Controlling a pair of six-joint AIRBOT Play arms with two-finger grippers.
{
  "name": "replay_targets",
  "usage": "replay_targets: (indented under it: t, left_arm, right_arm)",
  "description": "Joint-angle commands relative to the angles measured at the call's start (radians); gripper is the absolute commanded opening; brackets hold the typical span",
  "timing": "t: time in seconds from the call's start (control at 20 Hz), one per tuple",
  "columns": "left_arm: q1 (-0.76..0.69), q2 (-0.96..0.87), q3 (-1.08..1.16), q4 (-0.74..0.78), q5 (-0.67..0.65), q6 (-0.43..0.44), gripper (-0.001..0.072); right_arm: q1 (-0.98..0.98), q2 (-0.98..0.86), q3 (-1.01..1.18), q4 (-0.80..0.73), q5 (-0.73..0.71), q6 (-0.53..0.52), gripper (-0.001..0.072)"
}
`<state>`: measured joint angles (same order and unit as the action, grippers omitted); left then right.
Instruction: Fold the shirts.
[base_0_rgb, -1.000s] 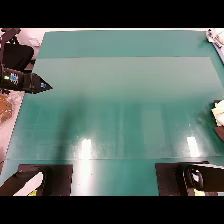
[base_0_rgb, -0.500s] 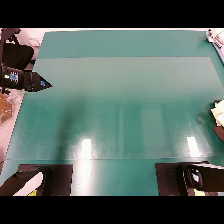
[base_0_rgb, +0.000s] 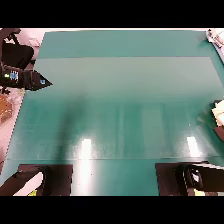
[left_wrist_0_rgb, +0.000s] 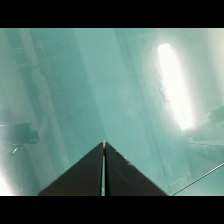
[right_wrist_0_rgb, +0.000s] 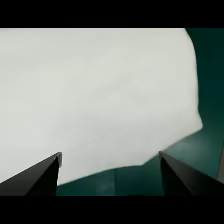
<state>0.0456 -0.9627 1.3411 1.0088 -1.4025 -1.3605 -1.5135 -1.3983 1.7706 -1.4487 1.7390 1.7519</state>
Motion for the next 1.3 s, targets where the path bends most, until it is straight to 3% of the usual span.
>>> replay_targets:
  t: [0.0,0.05,0.1,0.15,0.2,0.25,0.3,0.35,0.5,0.75,0.9,1.25]
  left_arm:
    - [0.000,0.000,0.000,-0.009,-0.002,0.010,0.0021]
    - [0.000,0.000,0.000,-0.018,-0.002,0.016,0.0021]
    - [0.000,0.000,0.000,-0.032,-0.002,0.027,0.0021]
    - [0.000,0.000,0.000,-0.048,-0.003,0.031,0.0021]
    - [0.000,0.000,0.000,-0.064,-0.004,0.034,0.0021]
    - [0.000,0.000,0.000,-0.070,-0.003,0.035,0.0021]
    - [0.000,0.000,0.000,-0.071,-0.004,0.034,0.0021]
    - [0.000,0.000,0.000,-0.071,-0.004,0.034,0.0021]
    - [0.000,0.000,0.000,-0.113,-0.029,0.034,0.0021]
    - [0.000,0.000,0.000,-0.284,-0.038,0.058,0.0021]
    - [0.000,0.000,0.000,-0.359,-0.061,0.131,0.0021]
    - [0.000,0.000,0.000,-0.489,-0.082,0.131,0.0022]
  right_arm:
    - [0.108,0.001,0.208,0.070,-0.079,-0.015,0.0566]
    - [0.177,0.001,0.267,0.074,-0.087,-0.036,0.0407]
    - [0.248,0.002,0.305,0.110,-0.091,-0.052,0.0394]
    - [0.327,0.002,0.328,0.182,-0.085,-0.083,0.0409]
    - [0.405,0.012,0.324,0.269,-0.090,-0.122,0.0553]
    - [0.499,0.034,0.291,0.365,-0.097,-0.169,0.0635]
    - [0.602,0.060,0.245,0.435,-0.098,-0.206,0.0600]
    - [0.705,0.080,0.208,0.484,-0.096,-0.243,0.0518]
    - [1.027,0.138,0.141,0.537,-0.067,-0.330,0.0038]
    - [1.558,0.264,-0.037,0.514,-0.038,-0.419,0.0020]
    - [1.793,0.315,-0.211,0.314,-0.069,-0.450,0.0020]
    - [1.857,0.326,-0.332,0.330,-0.210,-0.425,0.0022]
